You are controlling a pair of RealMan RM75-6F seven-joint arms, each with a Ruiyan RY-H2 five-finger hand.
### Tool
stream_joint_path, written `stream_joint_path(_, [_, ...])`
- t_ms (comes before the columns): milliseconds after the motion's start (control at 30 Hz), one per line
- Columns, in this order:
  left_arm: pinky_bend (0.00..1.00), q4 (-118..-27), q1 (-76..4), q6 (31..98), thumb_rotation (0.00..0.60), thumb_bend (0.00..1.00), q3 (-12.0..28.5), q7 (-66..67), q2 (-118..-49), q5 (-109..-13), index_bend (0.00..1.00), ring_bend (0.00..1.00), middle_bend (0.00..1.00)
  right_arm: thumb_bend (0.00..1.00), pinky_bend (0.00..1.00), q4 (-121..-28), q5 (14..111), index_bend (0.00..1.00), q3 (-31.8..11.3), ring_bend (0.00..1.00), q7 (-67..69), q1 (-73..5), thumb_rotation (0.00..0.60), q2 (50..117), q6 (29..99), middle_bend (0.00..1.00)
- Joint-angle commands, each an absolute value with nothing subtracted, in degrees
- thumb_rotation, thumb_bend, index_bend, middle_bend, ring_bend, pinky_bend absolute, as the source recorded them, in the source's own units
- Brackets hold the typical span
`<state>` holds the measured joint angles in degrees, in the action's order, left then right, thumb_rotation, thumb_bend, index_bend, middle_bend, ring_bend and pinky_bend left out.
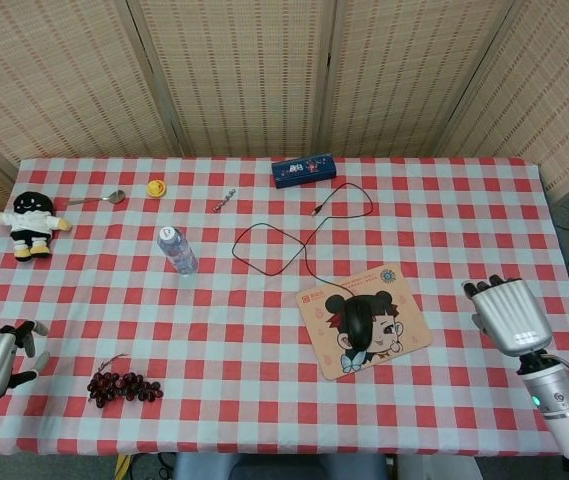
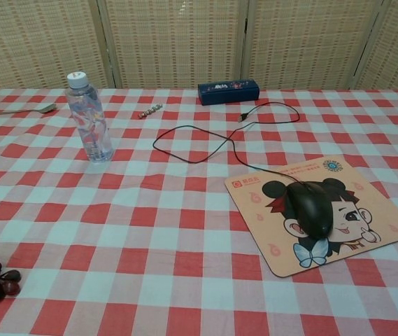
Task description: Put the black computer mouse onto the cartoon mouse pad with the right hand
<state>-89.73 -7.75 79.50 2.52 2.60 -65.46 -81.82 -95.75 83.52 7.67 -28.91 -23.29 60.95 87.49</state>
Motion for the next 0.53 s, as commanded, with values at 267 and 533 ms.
stream_joint_path(267, [0.6, -88.81, -7.37, 81.69, 0.6, 0.33, 3.06, 1.43, -66.06, -82.86, 0.53, 0.5, 0.64, 0.01, 0.63, -100.43, 79.06, 0.54, 5.82, 0.49, -27.05, -13.04, 0.6, 60.62, 93.99, 0.62])
stream_joint_path(533, [0.61, -88.38, -7.63, 81.64, 0.6, 0.33, 3.28, 2.33, -66.64, -82.74, 0.53, 0.5, 0.64, 0.03, 0.62, -100.22, 77.41, 0.54, 3.52, 0.47, -22.02, -9.92, 0.6, 58.84, 94.06, 0.6])
